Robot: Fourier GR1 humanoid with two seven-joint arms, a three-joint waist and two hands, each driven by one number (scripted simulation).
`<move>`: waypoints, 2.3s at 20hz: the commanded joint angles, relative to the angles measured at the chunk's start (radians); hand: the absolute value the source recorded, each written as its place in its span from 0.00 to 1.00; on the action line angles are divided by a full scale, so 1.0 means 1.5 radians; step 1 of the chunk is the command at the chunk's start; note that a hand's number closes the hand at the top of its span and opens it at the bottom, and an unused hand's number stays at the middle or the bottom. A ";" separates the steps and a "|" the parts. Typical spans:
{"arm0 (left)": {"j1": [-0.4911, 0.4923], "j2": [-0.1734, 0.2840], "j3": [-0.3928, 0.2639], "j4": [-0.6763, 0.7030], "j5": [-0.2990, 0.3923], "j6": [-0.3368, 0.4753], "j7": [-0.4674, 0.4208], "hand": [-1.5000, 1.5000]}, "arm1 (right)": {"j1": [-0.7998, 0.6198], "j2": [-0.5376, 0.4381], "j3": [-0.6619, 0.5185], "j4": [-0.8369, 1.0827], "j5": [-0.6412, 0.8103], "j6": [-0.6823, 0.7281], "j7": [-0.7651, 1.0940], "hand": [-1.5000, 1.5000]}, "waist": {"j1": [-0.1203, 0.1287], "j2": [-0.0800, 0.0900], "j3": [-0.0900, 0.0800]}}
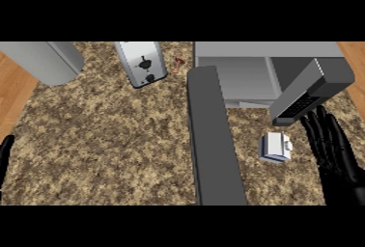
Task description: Pick up the milk, place it into the microwave and close the microwave
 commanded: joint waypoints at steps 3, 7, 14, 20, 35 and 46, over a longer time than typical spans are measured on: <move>0.052 0.001 0.052 -0.054 0.057 -0.038 0.016 0.00 | 0.040 0.009 0.003 0.025 0.009 -0.003 -0.036 0.00 | 0.000 0.000 0.000; 0.112 -0.032 0.038 -0.054 0.047 -0.075 -0.032 0.00 | -0.027 -0.014 -0.065 0.148 -0.023 0.016 -0.089 0.00 | 0.004 0.000 0.000; 0.105 -0.041 0.047 -0.035 0.036 -0.091 -0.033 0.00 | 0.020 -0.020 -0.118 0.231 -0.056 0.024 -0.174 0.00 | 0.000 0.001 0.000; 0.148 -0.036 0.104 -0.059 0.093 -0.142 -0.044 0.00 | -0.041 -0.023 -0.170 0.392 -0.035 -0.010 -0.256 0.00 | 0.005 0.000 0.000; 0.158 -0.042 0.117 -0.106 0.117 -0.150 -0.005 0.00 | -0.149 -0.075 -0.231 0.744 -0.034 0.030 -0.456 0.00 | 0.004 0.001 0.000; 0.081 -0.023 0.186 -0.048 0.159 -0.172 0.035 0.00 | -0.271 -0.110 -0.266 0.999 -0.014 -0.001 -0.608 0.00 | 0.003 0.002 0.001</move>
